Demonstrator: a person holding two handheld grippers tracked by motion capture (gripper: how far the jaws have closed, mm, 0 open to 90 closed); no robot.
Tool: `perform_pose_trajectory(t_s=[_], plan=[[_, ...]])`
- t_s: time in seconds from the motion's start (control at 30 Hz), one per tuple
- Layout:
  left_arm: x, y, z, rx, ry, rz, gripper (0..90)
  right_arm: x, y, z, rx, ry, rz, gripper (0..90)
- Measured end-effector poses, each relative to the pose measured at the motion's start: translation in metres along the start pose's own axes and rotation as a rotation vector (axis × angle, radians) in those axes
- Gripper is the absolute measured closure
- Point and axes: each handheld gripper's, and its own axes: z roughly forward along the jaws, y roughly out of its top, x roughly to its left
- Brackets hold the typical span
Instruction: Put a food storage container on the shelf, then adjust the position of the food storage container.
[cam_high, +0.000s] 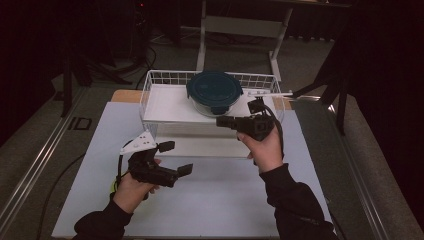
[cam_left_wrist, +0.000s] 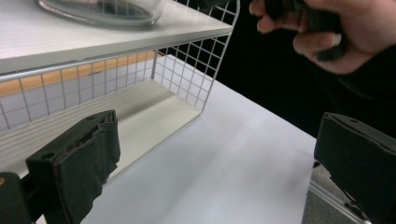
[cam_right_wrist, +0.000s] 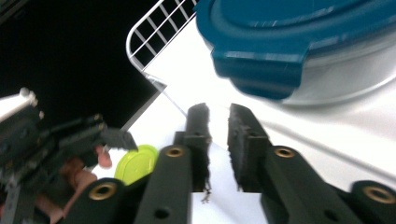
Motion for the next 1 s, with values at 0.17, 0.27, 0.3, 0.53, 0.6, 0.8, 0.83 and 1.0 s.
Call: perform_pose_trajectory(t_s=[0.17, 0.27, 0.3, 0.53, 0.6, 0.8, 0.83, 1.0], plan=[[0.001, 0.002, -0.014, -0.016, 0.003, 0.022, 0.2, 0.003, -0.018, -0.010, -0.050, 0.031, -0.035, 44.7], [0.007, 0.001, -0.022, 0.002, 0.013, 0.034, 0.2, 0.003, -0.031, -0.017, -0.086, 0.041, -0.057, 33.2], [0.009, 0.000, -0.025, 0.006, 0.014, 0.034, 0.2, 0.003, -0.035, -0.020, -0.095, 0.039, -0.061, 29.6], [0.015, -0.007, -0.045, 0.029, 0.048, 0.086, 2.5, 0.002, -0.068, -0.034, -0.104, 0.087, -0.129, 15.3], [0.018, -0.009, -0.053, 0.029, 0.061, 0.085, 3.3, 0.002, -0.077, -0.038, -0.094, 0.076, -0.138, 15.3], [0.027, -0.019, -0.079, 0.034, 0.119, 0.099, 8.1, -0.002, -0.101, -0.047, -0.100, 0.091, -0.144, 15.2], [0.029, -0.023, -0.084, 0.033, 0.134, 0.100, 10.3, -0.003, -0.104, -0.049, -0.103, 0.096, -0.147, 15.3], [0.042, -0.042, -0.107, 0.052, 0.191, 0.063, 23.4, -0.004, -0.115, -0.057, -0.116, 0.102, -0.156, 15.3]])
